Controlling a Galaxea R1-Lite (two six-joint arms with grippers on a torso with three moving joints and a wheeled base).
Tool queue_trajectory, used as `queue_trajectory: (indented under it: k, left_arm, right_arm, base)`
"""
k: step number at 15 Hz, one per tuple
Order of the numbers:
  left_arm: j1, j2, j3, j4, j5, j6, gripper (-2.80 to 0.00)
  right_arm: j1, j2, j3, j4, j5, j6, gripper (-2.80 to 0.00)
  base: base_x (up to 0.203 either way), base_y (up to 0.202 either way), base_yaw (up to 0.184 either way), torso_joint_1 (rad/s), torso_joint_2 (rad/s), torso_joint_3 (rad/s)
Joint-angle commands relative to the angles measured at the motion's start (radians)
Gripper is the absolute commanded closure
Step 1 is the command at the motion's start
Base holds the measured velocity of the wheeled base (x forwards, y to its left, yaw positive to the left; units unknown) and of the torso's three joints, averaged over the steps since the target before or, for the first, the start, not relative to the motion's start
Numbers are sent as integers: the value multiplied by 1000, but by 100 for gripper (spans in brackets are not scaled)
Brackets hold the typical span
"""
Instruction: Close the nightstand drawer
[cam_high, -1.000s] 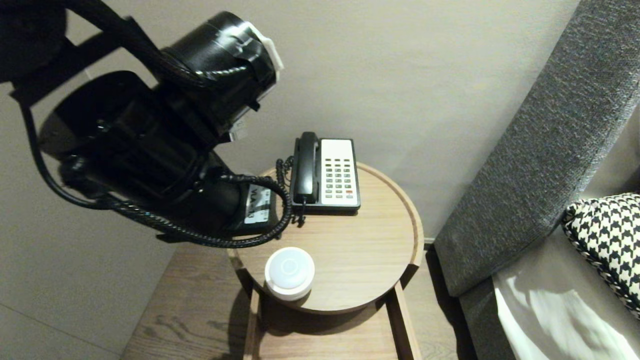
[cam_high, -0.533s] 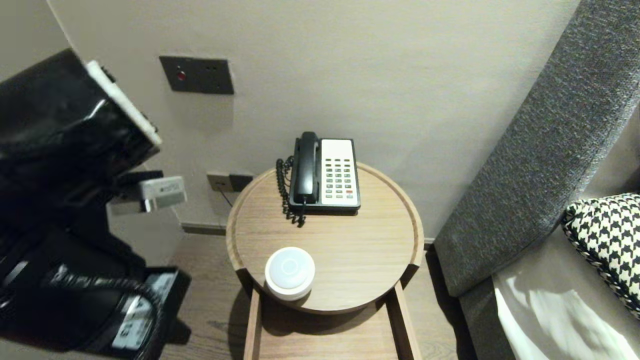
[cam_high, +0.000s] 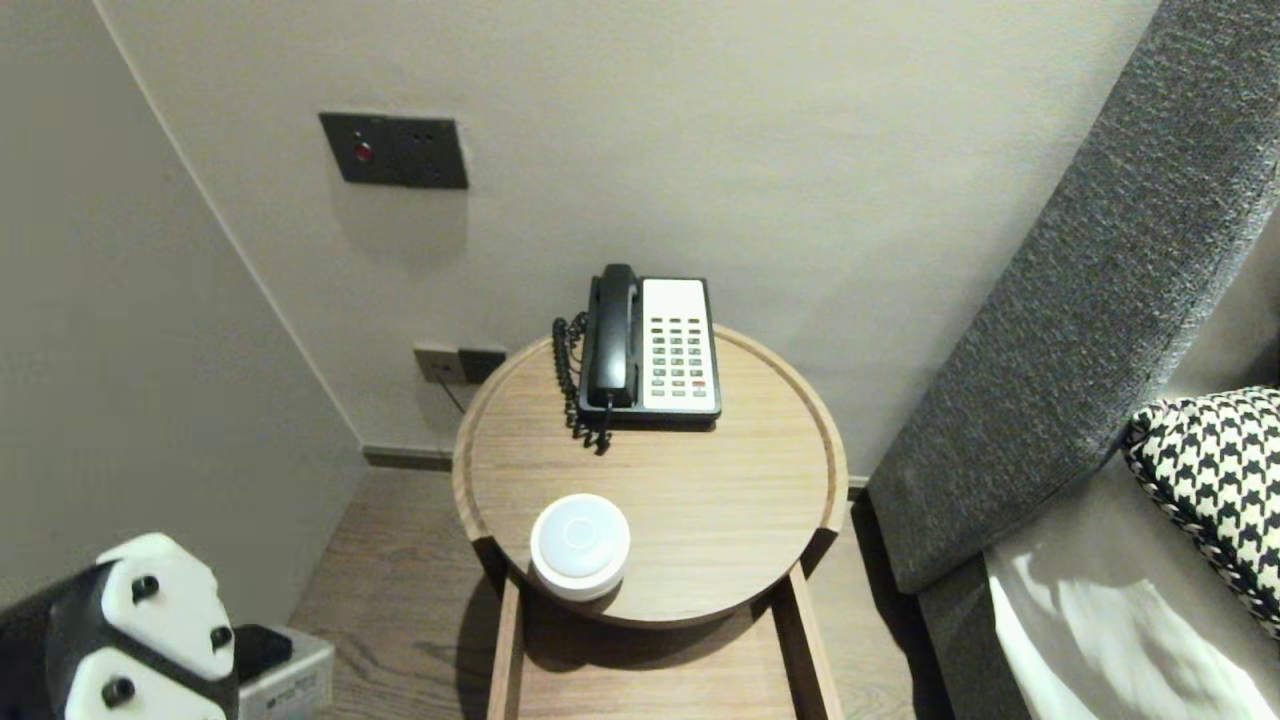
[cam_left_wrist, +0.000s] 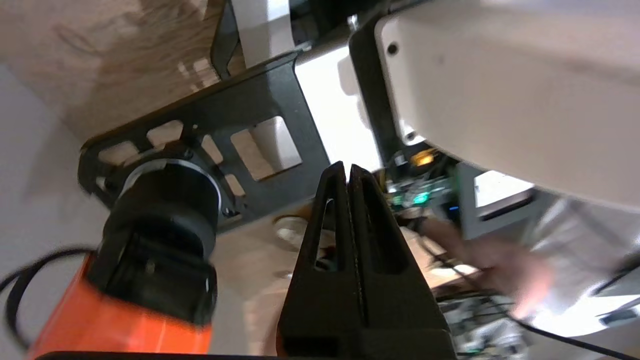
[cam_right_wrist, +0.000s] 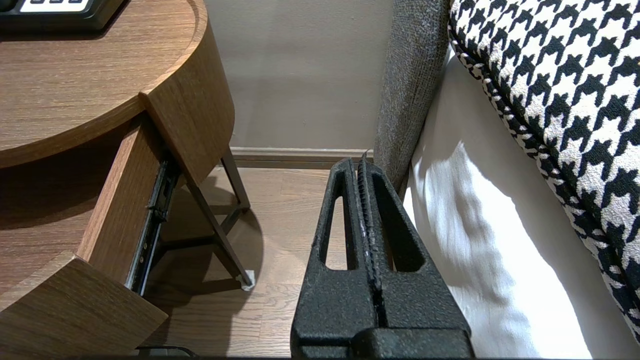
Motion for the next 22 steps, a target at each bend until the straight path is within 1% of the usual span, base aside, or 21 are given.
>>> queue_trajectory:
  k: [1,4,9,16,18,22]
  left_arm:
    - [-52,8,110,-92,-1,1,0]
    - [-73,82,176,-244,2,2,0]
    - [-76,245,208,-413,11,-6,0]
    - [-74,319,201,-479,13,-12,0]
    - [-74,338,190,-491,46,-22,0]
    - [-71,360,180,-519,63,-27,0]
  right_arm:
    - [0,0,40,0,0,0,0]
    - [0,0,40,-1,0,0,0]
    - [0,0,40,-2,0,0,0]
    - [0,0,40,0,0,0,0]
    - [0,0,40,0,0,0,0]
    - [0,0,40,0,0,0,0]
  base:
    - [0,0,0,0,0,0]
    - [0,0,0,0,0,0]
    - [0,0,0,0,0,0]
    - [0,0,0,0,0,0]
    - [0,0,0,0,0,0]
    - [0,0,0,0,0,0]
